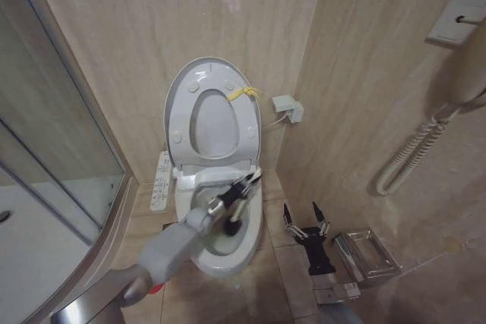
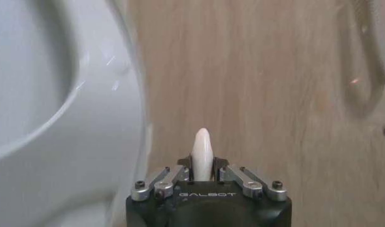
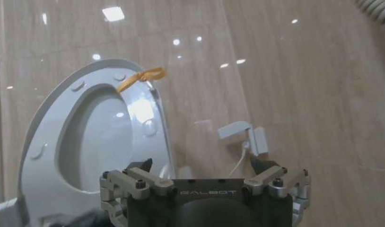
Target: Open the toilet lid, clean the toilet bowl with a toilet brush, close the toilet lid, and flush.
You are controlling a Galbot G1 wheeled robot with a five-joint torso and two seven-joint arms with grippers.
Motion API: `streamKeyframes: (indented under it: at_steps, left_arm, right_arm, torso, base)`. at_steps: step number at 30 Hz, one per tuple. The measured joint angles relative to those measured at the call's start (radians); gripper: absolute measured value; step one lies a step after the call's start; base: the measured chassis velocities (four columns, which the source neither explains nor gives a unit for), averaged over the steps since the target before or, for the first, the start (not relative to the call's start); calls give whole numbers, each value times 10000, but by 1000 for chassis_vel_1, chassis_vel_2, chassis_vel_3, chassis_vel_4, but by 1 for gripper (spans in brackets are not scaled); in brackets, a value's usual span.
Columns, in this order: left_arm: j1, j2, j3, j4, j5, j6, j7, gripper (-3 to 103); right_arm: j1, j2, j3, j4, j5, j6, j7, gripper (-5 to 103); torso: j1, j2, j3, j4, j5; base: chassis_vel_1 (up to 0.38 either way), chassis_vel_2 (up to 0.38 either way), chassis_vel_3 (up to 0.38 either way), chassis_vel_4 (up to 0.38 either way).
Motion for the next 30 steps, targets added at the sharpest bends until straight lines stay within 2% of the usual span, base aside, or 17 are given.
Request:
streamKeyframes:
  at_steps: [3, 6, 9, 10, 14, 15, 17, 18, 19, 21, 23, 24, 25, 26, 27, 29, 30]
  left_arm:
    - [-3, -15, -82, 811, 449, 69, 142, 22]
    - [14, 28, -247, 1636, 887, 251, 176, 22]
    - [-71, 104, -169, 1046, 484, 412, 43, 22]
    - [-192, 134, -80, 629, 321, 461, 37, 22]
    - [-410, 264, 148, 86, 81, 637, 42, 22]
    - [-474, 444, 401, -64, 1, 990, 25, 22]
    - [-668, 703, 972, 228, 211, 1760, -477, 22]
    - [-668, 703, 972, 228, 211, 1760, -477, 22]
    - [-812, 727, 1108, -19, 150, 2071, -614, 22]
    - [-1251, 716, 1377, -740, -226, 2567, -590, 22]
    - [-1377, 721, 1495, -657, -437, 2465, 102, 22]
    - [-1377, 721, 1495, -657, -437, 2465, 102, 22]
    - [-1349, 754, 1517, -241, -333, 2299, 577, 22]
    - [-1328, 749, 1517, 85, -224, 2168, 750, 22]
    - [-1328, 749, 1517, 85, -224, 2168, 750, 22]
    - [-1289, 716, 1500, 572, -124, 1955, 875, 22]
    - [-1283, 704, 1464, 475, -177, 1944, 870, 22]
  right_arm:
    - [-31, -2, -10, 0, -2, 4, -16, 100]
    - [-57, -35, -7, 37, -8, 6, -37, 100]
    - [-57, -58, 4, 28, -9, 7, -39, 100]
    - [-44, -61, 8, -8, -12, 7, -39, 100]
    - [-32, -61, 25, -39, -12, 7, -37, 100]
    - [-28, -50, 37, -50, -11, 7, -33, 100]
    - [-10, -5, 32, -65, -12, 6, -30, 100]
    - [-10, -5, 32, -65, -12, 6, -30, 100]
    - [4, 32, 33, -69, -12, 4, -30, 100]
    - [28, 142, 62, -85, -18, 1, -32, 100]
    - [62, 202, 86, -91, -19, -12, -30, 100]
    - [62, 202, 86, -91, -19, -12, -30, 100]
    - [89, 223, 88, -91, -18, -25, -29, 100]
    - [94, 229, 89, -87, -16, -32, -29, 100]
    - [94, 229, 89, -87, -16, -32, -29, 100]
    - [97, 238, 101, -44, -15, -37, -29, 100]
    - [97, 239, 106, -34, -16, -38, -31, 100]
  torso:
    - [1, -1, 3, 1, 3]
    - [4, -4, 7, 32, 5]
    - [2, -4, 5, 35, 1]
    - [3, -4, 5, 19, -2]
    - [0, -1, 0, 5, 3]
    - [1, -1, 1, 3, 4]
    - [2, -3, 5, 29, 3]
    - [2, -3, 5, 29, 3]
    - [2, -3, 5, 31, 2]
    - [1, -1, 2, 13, 1]
    - [1, 0, 1, 2, 3]
    - [1, 0, 1, 2, 3]
    - [2, -2, 4, 6, 2]
    - [3, -3, 5, 12, 1]
    - [3, -3, 5, 12, 1]
    - [3, -3, 6, 35, 3]
    - [3, -3, 6, 33, 1]
  base:
    - [-20, -13, 2, -2]
    - [0, 0, 0, 0]
    - [27, 41, 15, 12]
    - [0, 0, 0, 0]
    - [0, 0, 0, 0]
    - [0, 0, 0, 0]
    - [0, 0, 0, 0]
    - [0, 0, 0, 0]
    - [0, 0, 0, 0]
    - [0, 0, 0, 0]
    - [0, 0, 0, 0]
    - [0, 0, 0, 0]
    - [0, 0, 0, 0]
    - [0, 0, 0, 0]
    - [0, 0, 0, 0]
    - [0, 0, 0, 0]
    - [0, 0, 0, 0]
